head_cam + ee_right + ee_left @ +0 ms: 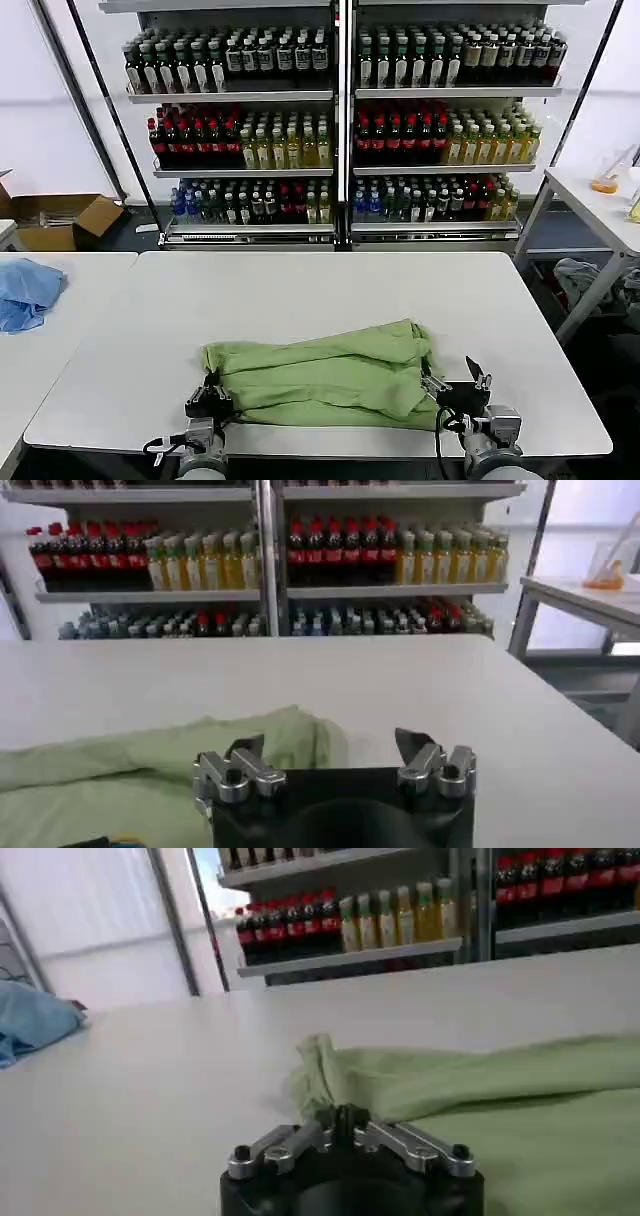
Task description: Fold and organize the clothes.
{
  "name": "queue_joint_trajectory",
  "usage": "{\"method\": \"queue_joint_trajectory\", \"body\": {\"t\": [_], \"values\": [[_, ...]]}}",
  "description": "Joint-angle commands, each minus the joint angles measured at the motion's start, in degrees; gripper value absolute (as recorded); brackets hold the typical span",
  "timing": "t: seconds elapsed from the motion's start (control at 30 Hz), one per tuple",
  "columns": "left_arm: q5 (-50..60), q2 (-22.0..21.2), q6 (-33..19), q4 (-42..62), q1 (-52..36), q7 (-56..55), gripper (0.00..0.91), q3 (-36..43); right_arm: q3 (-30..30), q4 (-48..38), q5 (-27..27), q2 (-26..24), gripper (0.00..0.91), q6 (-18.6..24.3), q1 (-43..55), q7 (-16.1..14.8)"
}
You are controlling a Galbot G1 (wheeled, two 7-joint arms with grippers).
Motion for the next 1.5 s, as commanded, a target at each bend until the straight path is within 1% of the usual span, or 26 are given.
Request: {"method": "queue_joint_trajectory", "body": {"t": [0.03, 0.13, 0.27, 0.43, 0.5, 0.53, 0.57, 0.6, 0.63, 0.67, 0.73, 0.77, 0.83, 1.03, 1.23, 1.5], "values": [[0.38, 2.22, -0.38, -0.93, -3.26, -0.73, 0.02, -4.47, 0.26, 0.31, 0.43, -0.68, 0.907, 0.25, -0.14, 0.04], [1.29, 3.7, 0.04, -1.46, -5.42, -1.2, 0.02, -6.45, 0.34, 0.36, 0.62, -1.27, 0.907, 0.41, -0.13, 0.06], [5.12, 6.21, 0.73, -1.46, -8.32, -1.53, 0.02, -9.13, 0.26, 0.32, 0.67, -1.85, 0.907, 0.55, 0.07, 0.06], [13.15, 6.37, 1.31, -2.25, -10.56, -0.77, 0.02, -10.19, -0.09, 0.65, 0.6, -2.35, 0.907, 0.55, 0.23, 0.07], [10.22, 6.63, 2.03, -3.64, -11.0, 0.11, 0.02, -10.24, -0.18, 0.82, 0.6, -2.73, 0.907, 0.55, 0.26, 0.01], [6.19, 6.94, 2.62, -4.98, -10.89, 1.11, 0.02, -9.89, -0.17, 0.91, 0.6, -2.84, 0.907, 0.55, 0.26, -0.02], [0.12, 7.26, 3.05, -6.46, -10.56, 2.04, 0.02, -9.39, -0.14, 0.95, 0.62, -2.91, 0.907, 0.55, 0.27, -0.02], [-6.34, 7.43, 4.7, -8.32, -9.9, 3.66, 0.02, -8.7, -0.11, 1.05, 0.6, -2.97, 0.907, 0.59, 0.26, -0.05], [-15.32, 7.4, 5.81, -10.43, -9.35, 4.54, 0.02, -7.78, -0.09, 1.14, 0.6, -2.95, 0.907, 0.61, 0.26, -0.07], [-17.17, 7.31, 6.04, -11.87, -8.79, 4.67, 0.02, -7.46, -0.1, 1.18, 0.6, -2.9, 0.907, 0.62, 0.24, -0.06], [-28.32, 6.43, 6.87, -14.88, -7.43, 6.21, 0.02, -5.55, -0.12, 1.32, 0.46, -2.77, 0.907, 0.69, 0.19, -0.12], [-29.08, 6.14, 7.12, -15.7, -7.2, 6.39, 0.02, -4.97, -0.13, 1.34, 0.46, -2.72, 0.907, 0.7, 0.16, -0.13], [-38.35, 5.03, 8.08, -17.63, -6.56, 6.6, 0.02, -3.23, -0.14, 1.34, 0.34, -2.64, 0.907, 0.74, 0.09, -0.17], [-45.45, 3.63, 9.61, -19.33, -5.55, 5.74, 0.02, 2.82, -0.11, 1.2, -0.04, -1.87, 0.907, 0.78, 0.1, -0.22], [-45.74, 3.08, 9.33, -18.43, -5.14, 5.09, 0.02, 9.18, -0.07, 1.02, -0.7, -0.7, 0.907, 0.97, -0.07, -0.28], [-42.28, 0.74, 8.33, -9.31, -9.01, 4.13, 0.02, 15.44, 0.0, 0.68, -1.26, 0.22, 0.907, 1.22, -0.08, -0.37]]}}
